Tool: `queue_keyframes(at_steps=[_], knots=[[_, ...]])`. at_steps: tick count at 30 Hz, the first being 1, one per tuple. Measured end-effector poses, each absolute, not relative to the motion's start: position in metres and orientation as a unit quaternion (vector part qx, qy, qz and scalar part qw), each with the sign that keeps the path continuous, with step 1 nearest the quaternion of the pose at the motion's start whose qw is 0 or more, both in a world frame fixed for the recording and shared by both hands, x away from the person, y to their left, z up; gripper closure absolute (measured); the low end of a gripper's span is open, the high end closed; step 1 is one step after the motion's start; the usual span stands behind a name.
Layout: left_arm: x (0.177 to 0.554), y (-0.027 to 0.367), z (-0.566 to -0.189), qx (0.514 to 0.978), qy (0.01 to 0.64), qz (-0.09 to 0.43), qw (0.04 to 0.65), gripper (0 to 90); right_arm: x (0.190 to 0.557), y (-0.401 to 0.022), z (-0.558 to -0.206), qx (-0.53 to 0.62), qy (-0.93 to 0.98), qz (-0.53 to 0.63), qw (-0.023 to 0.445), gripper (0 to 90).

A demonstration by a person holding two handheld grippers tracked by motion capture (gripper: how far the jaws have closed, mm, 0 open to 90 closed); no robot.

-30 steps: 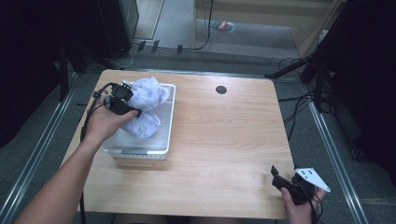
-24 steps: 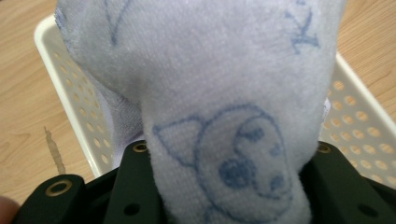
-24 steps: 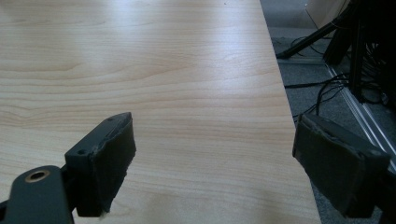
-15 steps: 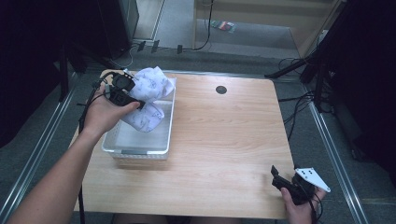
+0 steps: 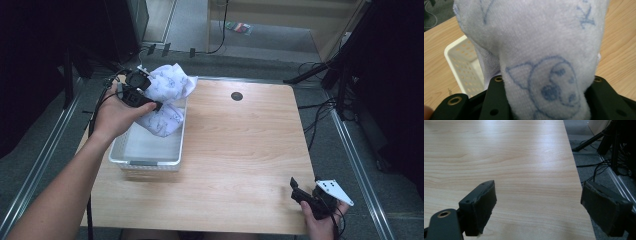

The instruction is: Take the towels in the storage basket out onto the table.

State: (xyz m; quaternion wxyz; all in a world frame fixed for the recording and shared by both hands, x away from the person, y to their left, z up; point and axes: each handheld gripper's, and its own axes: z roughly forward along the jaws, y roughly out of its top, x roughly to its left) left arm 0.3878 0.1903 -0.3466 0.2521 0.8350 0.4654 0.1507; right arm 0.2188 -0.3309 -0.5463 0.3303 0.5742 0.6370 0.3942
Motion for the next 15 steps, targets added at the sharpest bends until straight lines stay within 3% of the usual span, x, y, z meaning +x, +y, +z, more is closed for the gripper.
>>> queue_keyframes(at_steps=[15], knots=[[0.392, 0.162, -0.342, 0.846, 0.446, 0.138, 0.257, 58.0, 0.219, -0.331, -0.546, 0.576, 0.637, 0.393, 0.33, 13.2]])
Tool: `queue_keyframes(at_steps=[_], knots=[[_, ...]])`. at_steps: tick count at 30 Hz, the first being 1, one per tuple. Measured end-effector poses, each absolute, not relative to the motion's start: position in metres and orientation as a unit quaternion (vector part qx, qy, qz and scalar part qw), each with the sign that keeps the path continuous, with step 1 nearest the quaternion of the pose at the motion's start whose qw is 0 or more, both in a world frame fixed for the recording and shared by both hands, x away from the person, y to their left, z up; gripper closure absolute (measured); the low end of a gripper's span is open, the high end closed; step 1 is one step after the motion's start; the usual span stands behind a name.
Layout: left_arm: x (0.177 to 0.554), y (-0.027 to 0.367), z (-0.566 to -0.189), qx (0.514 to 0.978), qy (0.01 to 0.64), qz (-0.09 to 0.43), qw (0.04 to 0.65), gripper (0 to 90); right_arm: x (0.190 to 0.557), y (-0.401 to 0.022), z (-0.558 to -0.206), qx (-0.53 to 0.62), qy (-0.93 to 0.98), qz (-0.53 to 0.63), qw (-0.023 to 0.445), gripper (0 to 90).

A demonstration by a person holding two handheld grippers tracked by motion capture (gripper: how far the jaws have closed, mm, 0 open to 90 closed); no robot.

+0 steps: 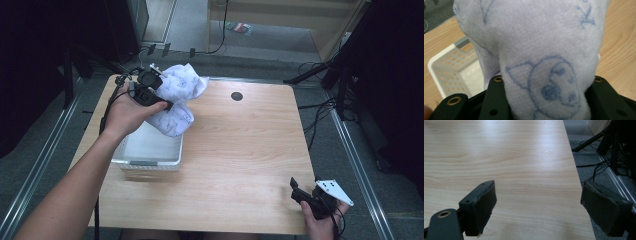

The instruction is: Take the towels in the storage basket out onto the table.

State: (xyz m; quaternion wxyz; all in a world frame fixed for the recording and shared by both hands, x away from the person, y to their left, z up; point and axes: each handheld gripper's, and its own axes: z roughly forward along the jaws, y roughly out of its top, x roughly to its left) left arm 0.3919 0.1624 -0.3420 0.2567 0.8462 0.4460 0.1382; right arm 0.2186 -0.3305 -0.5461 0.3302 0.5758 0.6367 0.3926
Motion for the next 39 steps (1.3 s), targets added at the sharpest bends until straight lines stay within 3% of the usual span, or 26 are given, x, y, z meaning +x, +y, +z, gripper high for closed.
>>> queue_keyframes(at_steps=[19, 39], knots=[[0.397, 0.107, -0.348, 0.858, 0.417, 0.127, 0.27, 57.6, 0.219, -0.329, -0.546, 0.572, 0.638, 0.392, 0.334, 13.3], [0.41, 0.045, -0.394, 0.875, 0.393, 0.097, 0.265, 56.9, 0.217, -0.329, -0.546, 0.569, 0.637, 0.397, 0.335, 13.4]])
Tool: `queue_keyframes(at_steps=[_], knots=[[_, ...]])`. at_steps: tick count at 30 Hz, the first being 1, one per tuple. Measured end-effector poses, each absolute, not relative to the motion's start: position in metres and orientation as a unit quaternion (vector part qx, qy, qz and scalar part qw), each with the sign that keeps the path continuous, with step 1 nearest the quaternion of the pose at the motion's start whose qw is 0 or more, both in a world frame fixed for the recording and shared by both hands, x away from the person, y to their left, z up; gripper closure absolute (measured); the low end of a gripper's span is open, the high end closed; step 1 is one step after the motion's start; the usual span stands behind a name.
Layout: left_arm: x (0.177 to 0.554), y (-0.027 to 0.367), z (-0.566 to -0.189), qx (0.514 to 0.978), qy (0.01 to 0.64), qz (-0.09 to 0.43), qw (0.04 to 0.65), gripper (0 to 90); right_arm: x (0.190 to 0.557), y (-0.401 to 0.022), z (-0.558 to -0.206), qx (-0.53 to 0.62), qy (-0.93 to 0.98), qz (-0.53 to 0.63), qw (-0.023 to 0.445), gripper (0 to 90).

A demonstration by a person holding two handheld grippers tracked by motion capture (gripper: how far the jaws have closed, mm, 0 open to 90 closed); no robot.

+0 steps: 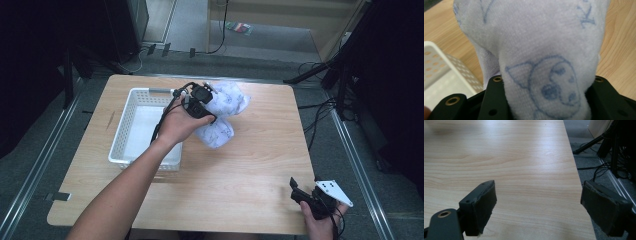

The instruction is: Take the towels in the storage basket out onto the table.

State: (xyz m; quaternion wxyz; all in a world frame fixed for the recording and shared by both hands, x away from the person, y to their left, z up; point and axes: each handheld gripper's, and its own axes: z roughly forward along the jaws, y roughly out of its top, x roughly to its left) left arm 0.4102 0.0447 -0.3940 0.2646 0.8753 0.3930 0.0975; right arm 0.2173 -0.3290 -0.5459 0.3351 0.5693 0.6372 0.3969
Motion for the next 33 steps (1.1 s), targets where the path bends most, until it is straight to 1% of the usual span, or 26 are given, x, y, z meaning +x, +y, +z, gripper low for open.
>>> queue_keyframes(at_steps=[4, 11, 18, 20, 23, 25, 27, 29, 30, 31, 33], knots=[[0.412, 0.033, -0.41, 0.875, 0.398, 0.081, 0.265, 56.5, 0.217, -0.329, -0.546, 0.568, 0.637, 0.399, 0.335, 13.3], [0.413, 0.016, -0.444, 0.878, 0.405, 0.059, 0.248, 55.9, 0.217, -0.329, -0.546, 0.567, 0.638, 0.397, 0.337, 13.4], [0.409, 0.006, -0.468, 0.879, 0.413, 0.053, 0.232, 52.9, 0.217, -0.329, -0.546, 0.567, 0.638, 0.397, 0.337, 13.4], [0.408, 0.004, -0.474, 0.882, 0.411, 0.045, 0.227, 48.6, 0.217, -0.329, -0.546, 0.567, 0.638, 0.397, 0.337, 13.4], [0.406, 0.004, -0.479, 0.878, 0.408, 0.025, 0.247, 39.4, 0.217, -0.329, -0.546, 0.568, 0.638, 0.397, 0.337, 13.4], [0.403, 0.004, -0.48, 0.876, 0.408, 0.032, 0.254, 29.8, 0.217, -0.329, -0.546, 0.568, 0.638, 0.397, 0.337, 13.4], [0.399, 0.004, -0.476, 0.872, 0.414, 0.052, 0.256, 16.7, 0.217, -0.329, -0.546, 0.568, 0.637, 0.397, 0.336, 13.4], [0.398, 0.007, -0.468, 0.868, 0.413, 0.052, 0.271, 13.9, 0.217, -0.329, -0.546, 0.567, 0.638, 0.397, 0.337, 13.4], [0.396, 0.008, -0.464, 0.865, 0.414, 0.056, 0.277, 9.5, 0.217, -0.329, -0.546, 0.567, 0.638, 0.398, 0.337, 13.4], [0.396, 0.009, -0.462, 0.865, 0.413, 0.055, 0.28, 1.9, 0.217, -0.329, -0.546, 0.567, 0.638, 0.397, 0.337, 13.4], [0.395, 0.014, -0.455, 0.866, 0.406, 0.057, 0.285, 0.1, 0.217, -0.329, -0.546, 0.568, 0.638, 0.397, 0.336, 13.4]])
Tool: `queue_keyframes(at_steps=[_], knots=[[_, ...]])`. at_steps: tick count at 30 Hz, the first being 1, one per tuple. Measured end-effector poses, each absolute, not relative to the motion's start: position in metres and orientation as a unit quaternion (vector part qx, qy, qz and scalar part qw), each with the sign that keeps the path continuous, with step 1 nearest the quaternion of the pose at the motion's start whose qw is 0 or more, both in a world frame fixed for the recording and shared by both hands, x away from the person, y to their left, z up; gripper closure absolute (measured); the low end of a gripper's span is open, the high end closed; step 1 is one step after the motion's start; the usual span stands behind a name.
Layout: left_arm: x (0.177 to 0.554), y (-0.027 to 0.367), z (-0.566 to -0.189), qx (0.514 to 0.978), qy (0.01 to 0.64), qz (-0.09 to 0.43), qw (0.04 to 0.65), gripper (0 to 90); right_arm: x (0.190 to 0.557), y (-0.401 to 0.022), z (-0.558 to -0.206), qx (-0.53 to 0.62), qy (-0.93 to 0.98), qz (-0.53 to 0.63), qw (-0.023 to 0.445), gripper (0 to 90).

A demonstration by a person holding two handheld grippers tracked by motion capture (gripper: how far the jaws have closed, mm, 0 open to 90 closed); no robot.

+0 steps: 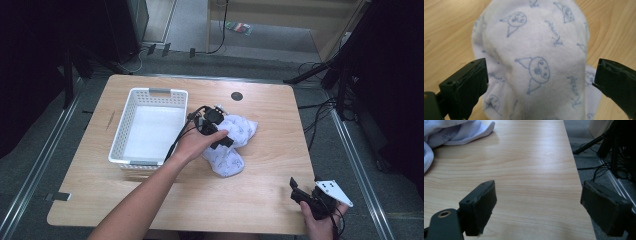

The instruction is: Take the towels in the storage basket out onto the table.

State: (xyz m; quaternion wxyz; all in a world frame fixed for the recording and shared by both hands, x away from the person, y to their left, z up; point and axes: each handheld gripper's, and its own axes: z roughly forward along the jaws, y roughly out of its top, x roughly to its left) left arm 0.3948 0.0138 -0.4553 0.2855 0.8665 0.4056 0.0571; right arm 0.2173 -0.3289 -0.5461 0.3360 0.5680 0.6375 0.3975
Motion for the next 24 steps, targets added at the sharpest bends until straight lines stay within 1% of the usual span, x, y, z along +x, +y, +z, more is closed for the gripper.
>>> queue_keyframes(at_steps=[2, 14, 24], knots=[[0.394, 0.017, -0.452, 0.865, 0.406, 0.06, 0.288, 0.1, 0.217, -0.329, -0.546, 0.568, 0.638, 0.397, 0.336, 13.4], [0.387, 0.062, -0.424, 0.848, 0.423, 0.093, 0.305, 0.1, 0.217, -0.329, -0.546, 0.568, 0.638, 0.397, 0.336, 13.4], [0.375, 0.107, -0.409, 0.833, 0.443, 0.116, 0.311, 0.1, 0.218, -0.329, -0.546, 0.571, 0.638, 0.391, 0.337, 13.5]])
